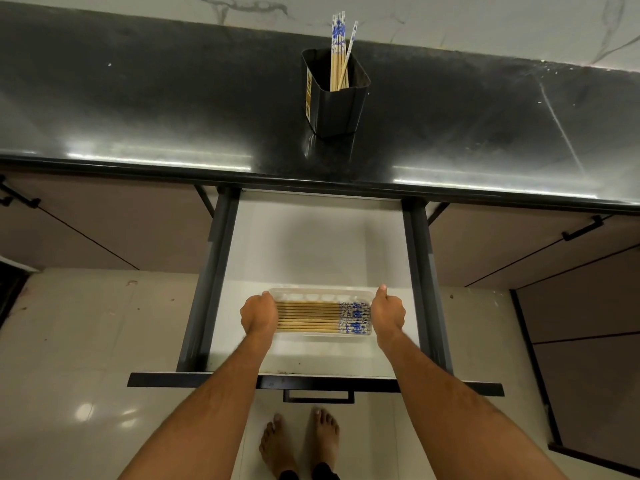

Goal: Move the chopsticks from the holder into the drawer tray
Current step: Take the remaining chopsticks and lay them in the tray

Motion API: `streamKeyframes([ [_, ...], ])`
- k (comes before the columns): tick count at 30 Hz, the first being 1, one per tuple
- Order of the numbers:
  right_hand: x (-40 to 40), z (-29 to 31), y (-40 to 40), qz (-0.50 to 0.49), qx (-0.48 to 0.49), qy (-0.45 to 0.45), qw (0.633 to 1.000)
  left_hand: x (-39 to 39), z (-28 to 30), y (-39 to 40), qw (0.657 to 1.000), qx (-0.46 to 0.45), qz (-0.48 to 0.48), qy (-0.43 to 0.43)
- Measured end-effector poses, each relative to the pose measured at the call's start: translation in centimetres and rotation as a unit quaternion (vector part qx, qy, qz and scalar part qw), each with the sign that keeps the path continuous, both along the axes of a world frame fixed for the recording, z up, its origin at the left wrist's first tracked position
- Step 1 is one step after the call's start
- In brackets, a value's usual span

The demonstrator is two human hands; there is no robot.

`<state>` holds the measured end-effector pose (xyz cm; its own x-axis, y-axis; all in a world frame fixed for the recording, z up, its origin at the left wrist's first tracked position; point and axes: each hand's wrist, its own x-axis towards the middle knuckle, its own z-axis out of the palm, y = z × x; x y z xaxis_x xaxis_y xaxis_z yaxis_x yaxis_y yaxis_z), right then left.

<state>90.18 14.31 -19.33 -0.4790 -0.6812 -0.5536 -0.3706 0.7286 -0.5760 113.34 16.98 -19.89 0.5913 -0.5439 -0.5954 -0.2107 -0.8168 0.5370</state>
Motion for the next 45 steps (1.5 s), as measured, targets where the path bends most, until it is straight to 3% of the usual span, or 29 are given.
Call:
streamKeyframes([
  [4, 0.3, 0.8, 0.1, 0.068, -0.010, 0.045, 0.997, 0.2, 0.4, 0.3, 0.999, -0.021, -0.030, -0.015],
  [8, 0.7, 2.8, 0.0, 0.194, -0.058, 0.123, 0.972, 0.6, 2.2, -0.3, 0.984, -0.071, -0.136, -0.089],
  [13, 1.3, 7.3, -1.8, 0.309, -0.149, 0.218, 0.914, 0.6, 7.6, -3.2, 0.908, -0.191, -0.266, -0.260],
  [19, 2.2, 14.4, -6.0, 0.421, -0.226, 0.362, 0.801, 0.7, 15.3, -7.5, 0.825, -0.274, -0.349, -0.350],
  [22, 2.8, 18.4, -8.7, 0.429, -0.256, 0.396, 0.770, 0.7, 19.4, -10.2, 0.793, -0.294, -0.369, -0.385],
  [31, 4.3, 27.9, -18.5, 0.385, -0.372, 0.416, 0.735, -0.3, 28.9, -19.7, 0.730, -0.364, -0.374, -0.441],
  [37, 5.1, 29.5, -25.4, 0.400, -0.385, 0.409, 0.724, -1.8, 30.6, -26.0, 0.724, -0.356, -0.373, -0.458],
  [45, 5.7, 28.8, -32.4, 0.435, -0.377, 0.389, 0.719, -2.7, 28.8, -32.3, 0.729, -0.337, -0.374, -0.463],
])
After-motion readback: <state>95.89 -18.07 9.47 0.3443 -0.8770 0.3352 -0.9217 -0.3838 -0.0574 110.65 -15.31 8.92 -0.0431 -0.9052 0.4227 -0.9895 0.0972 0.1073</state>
